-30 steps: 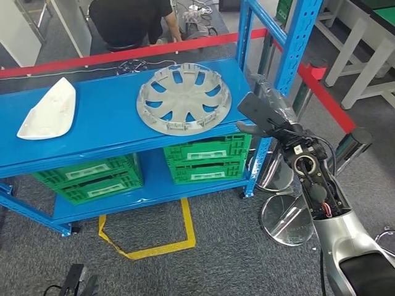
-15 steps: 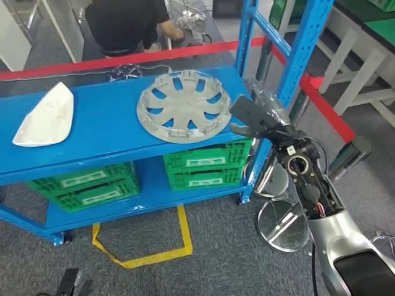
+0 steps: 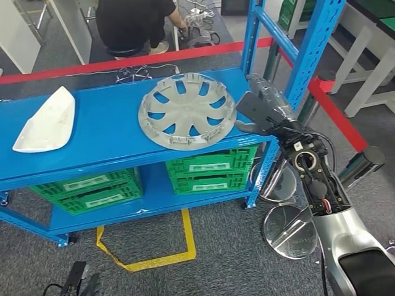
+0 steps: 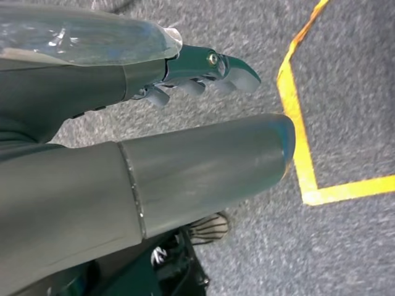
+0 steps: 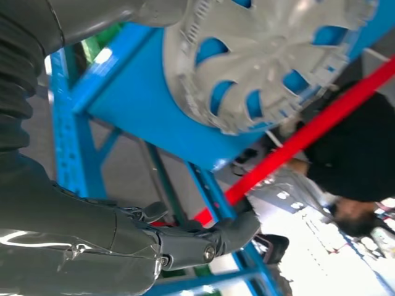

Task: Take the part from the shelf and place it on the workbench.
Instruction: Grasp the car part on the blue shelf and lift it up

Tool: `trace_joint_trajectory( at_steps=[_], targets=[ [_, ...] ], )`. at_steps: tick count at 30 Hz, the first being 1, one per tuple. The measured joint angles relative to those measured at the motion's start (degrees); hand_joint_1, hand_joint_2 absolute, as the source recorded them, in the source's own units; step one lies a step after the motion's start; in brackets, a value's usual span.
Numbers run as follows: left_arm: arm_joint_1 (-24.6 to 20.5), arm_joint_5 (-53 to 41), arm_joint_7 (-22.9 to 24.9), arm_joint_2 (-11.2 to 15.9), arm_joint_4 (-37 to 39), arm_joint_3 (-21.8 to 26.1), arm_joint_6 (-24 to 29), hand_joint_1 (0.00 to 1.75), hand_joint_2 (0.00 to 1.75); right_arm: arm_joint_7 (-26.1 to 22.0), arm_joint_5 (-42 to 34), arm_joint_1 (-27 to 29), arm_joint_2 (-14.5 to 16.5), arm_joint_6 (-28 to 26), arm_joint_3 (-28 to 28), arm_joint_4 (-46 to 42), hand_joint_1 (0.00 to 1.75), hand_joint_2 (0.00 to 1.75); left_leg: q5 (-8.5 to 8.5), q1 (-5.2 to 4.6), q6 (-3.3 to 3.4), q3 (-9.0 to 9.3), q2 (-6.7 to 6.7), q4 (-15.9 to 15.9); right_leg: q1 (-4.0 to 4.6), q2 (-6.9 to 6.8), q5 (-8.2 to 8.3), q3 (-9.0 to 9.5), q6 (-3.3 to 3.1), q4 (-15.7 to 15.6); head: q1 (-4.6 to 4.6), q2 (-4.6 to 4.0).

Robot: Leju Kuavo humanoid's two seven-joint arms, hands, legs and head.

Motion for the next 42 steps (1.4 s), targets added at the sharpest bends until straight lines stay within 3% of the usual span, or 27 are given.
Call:
trace_joint_trajectory(
  at_steps=[3,4,5,7,9,10,13,15,18,19,20,21,23,25,27,30,31,33,34,35,36,39,41,42],
  targets=[
    [0.0,0.0,0.0,0.1,0.0,0.0,0.0,0.00,0.00,-1.5,-0.2,-1.5,0.4,0.9,0.5,2.1,0.00,1.75,-3.79,0.25,-0.67,-7.66,-0.03,12.1,-0.08,-0.01,-0.47,0.32,-0.50,0.0,-1.02,0.00],
    [0.2,0.0,0.0,0.1,0.0,0.0,0.0,0.00,0.00,-1.9,-0.3,-1.7,0.5,1.1,0.7,2.8,0.00,1.75,-3.73,0.32,-0.75,-9.66,-0.03,14.4,-0.09,0.01,-0.66,0.48,-0.54,0.0,-1.21,0.00],
    [0.3,0.0,0.0,0.1,0.0,0.0,0.0,0.00,0.00,-2.2,-0.3,-1.9,0.7,1.2,0.8,3.5,0.00,1.75,-2.51,0.37,-0.76,-10.43,-0.03,14.3,-0.11,0.04,-0.88,0.72,-0.50,0.0,-1.32,0.00],
    [0.3,0.0,0.0,0.1,0.0,0.0,0.0,0.00,0.00,-2.5,-0.4,-2.4,0.9,1.2,1.1,4.6,0.00,1.75,2.55,0.43,-0.54,-8.26,-0.03,7.3,-0.17,0.09,-1.43,1.46,-0.25,-0.1,-1.49,0.00],
    [0.2,0.0,0.0,0.2,0.0,0.0,0.0,0.00,0.00,-2.9,-0.5,-3.2,1.1,1.2,1.3,5.7,0.00,1.75,6.09,0.29,-0.11,-4.96,-0.06,-0.7,0.01,0.19,-2.10,2.06,0.31,-0.1,-1.75,0.00],
    [0.2,0.0,0.0,0.2,0.0,0.0,0.0,0.00,0.00,-3.1,-0.7,-3.6,1.2,1.3,1.4,6.2,0.00,1.75,6.55,0.18,0.17,-4.10,-0.07,-2.6,0.12,0.25,-2.40,2.24,0.63,-0.1,-1.79,0.00],
    [0.2,0.0,0.0,0.1,0.0,0.0,0.0,0.00,0.00,-3.7,-2.2,-4.4,1.2,2.0,2.1,7.6,0.00,1.75,6.05,0.11,1.21,-3.53,-0.10,-3.3,0.17,0.24,-3.03,2.61,1.57,-0.4,-1.60,0.00],
    [0.2,0.0,0.1,0.1,0.0,0.0,0.0,0.00,0.00,-4.1,-3.3,-5.0,1.3,2.7,2.7,8.7,0.00,1.75,5.80,0.34,1.99,-2.86,-0.13,-3.6,0.08,0.08,-4.50,1.54,2.10,2.3,-1.21,0.00],
    [0.2,0.0,0.2,0.1,0.0,0.0,0.2,0.00,0.00,-4.4,-3.7,-5.7,1.3,3.3,3.9,10.8,0.00,1.75,5.13,0.25,2.71,-2.03,-0.19,-3.7,0.08,-0.01,-8.93,-4.67,2.45,14.0,-0.37,0.00],
    [0.2,0.0,0.2,0.1,0.0,0.0,0.2,0.00,0.00,-4.5,-3.8,-5.8,1.3,3.4,4.3,11.5,0.00,1.75,4.86,0.19,2.78,-1.72,-0.26,-3.7,0.08,-0.01,-9.34,-6.58,2.48,16.8,-0.18,0.00],
    [0.3,0.1,0.2,0.1,0.1,0.0,0.3,0.00,0.00,-4.7,-4.0,-5.8,1.3,3.5,4.7,12.1,0.00,1.75,4.54,0.13,2.78,-1.31,-0.36,-3.7,0.08,-0.01,-8.58,-7.52,2.43,17.6,0.02,0.00],
    [0.3,0.1,0.2,0.1,0.1,0.0,0.3,0.00,0.00,-4.8,-4.2,-6.0,1.3,3.5,5.1,12.7,0.00,1.75,4.18,0.08,2.72,-0.77,-0.47,-3.7,0.10,-0.02,-6.54,-7.18,2.26,15.7,0.25,0.00],
    [0.4,0.3,0.2,0.0,0.1,0.0,0.4,0.00,0.00,-5.1,-4.5,-6.6,1.4,3.6,5.9,13.7,0.00,1.75,3.42,-0.02,2.53,0.34,-0.59,-3.7,0.29,-0.11,-1.26,-4.09,1.55,7.5,0.75,0.00],
    [0.4,0.4,0.2,-0.1,0.2,0.0,0.4,0.00,0.00,-5.3,-4.6,-7.3,1.6,3.6,6.6,14.6,0.00,1.75,2.85,-0.18,2.10,0.82,-0.64,-3.6,0.68,-0.30,0.95,-1.25,0.79,1.1,0.86,0.00],
    [0.5,0.5,0.2,-0.1,0.2,0.0,0.5,0.00,0.00,-5.3,-4.6,-7.8,1.9,3.6,7.1,15.3,0.00,1.75,2.63,-0.23,1.54,0.84,-0.62,-3.7,0.93,-0.32,0.47,-0.37,0.32,-0.4,0.69,0.00],
    [0.5,0.7,0.2,-0.1,0.2,0.0,0.7,0.00,0.00,-5.4,-4.6,-8.1,2.4,3.4,7.9,16.2,0.00,1.75,1.33,-0.18,0.61,0.21,-0.56,-1.7,0.38,-0.24,0.44,0.50,-0.29,-1.1,0.43,0.00],
    [0.5,0.7,0.2,-0.1,0.2,0.0,0.8,0.00,0.00,-5.5,-4.6,-8.3,2.6,3.3,8.2,16.5,0.00,1.75,0.05,-0.10,0.27,-1.24,-0.56,1.1,0.20,-0.27,0.39,0.82,-0.49,-1.3,0.14,0.00],
    [0.6,0.8,0.2,-0.1,0.2,0.0,1.2,0.00,0.00,-5.5,-4.6,-8.3,3.0,2.7,8.8,17.2,0.00,1.75,-2.91,0.22,-0.29,-6.32,-0.54,9.6,0.16,-0.26,0.08,1.05,-0.73,-1.3,-0.57,0.00],
    [0.8,0.8,0.1,0.0,0.2,0.0,1.4,0.00,0.00,-5.5,-4.5,-8.0,3.1,2.3,9.1,17.6,0.00,1.75,-3.58,0.39,-0.51,-8.71,-0.54,12.9,0.12,-0.20,-0.10,1.17,-0.76,-1.3,-0.79,0.00],
    [1.0,0.8,0.1,0.0,0.2,0.0,1.6,0.00,0.00,-5.5,-4.4,-7.7,3.3,1.8,9.4,17.9,0.00,1.75,-3.12,0.56,-0.67,-10.15,-0.53,14.2,0.04,-0.11,-0.32,1.36,-0.69,-1.3,-0.95,0.00],
    [1.1,0.8,0.0,0.0,0.2,0.0,1.7,0.00,0.00,-5.4,-4.2,-7.5,3.4,1.3,9.6,18.2,0.00,1.75,-1.51,0.71,-0.79,-10.28,-0.53,13.0,-0.08,-0.01,-0.57,1.64,-0.54,-1.3,-1.09,0.00],
    [1.2,0.8,-0.1,0.0,0.2,0.0,2.0,0.00,0.00,-5.0,-3.7,-7.1,3.7,-0.3,10.2,18.7,0.00,1.75,5.47,1.11,-0.96,-5.65,-0.58,0.9,-0.31,0.20,-1.62,2.72,0.37,-1.2,-1.62,0.00],
    [1.2,0.8,-0.2,0.0,0.2,0.0,2.2,0.00,0.00,-4.3,-3.5,-7.1,3.8,-1.4,10.5,18.8,0.00,1.75,6.89,1.19,-0.49,-3.74,-0.69,-3.4,-0.10,0.34,-2.31,3.02,0.92,-1.1,-1.65,0.00],
    [1.2,0.8,-0.2,-0.1,0.2,0.0,2.3,0.00,0.00,-3.9,-3.3,-7.0,3.8,-2.1,10.7,18.9,0.00,1.75,6.75,1.13,-0.24,-3.57,-0.74,-3.6,0.02,0.41,-2.52,3.07,0.57,-1.0,-1.52,0.00]
  ],
)
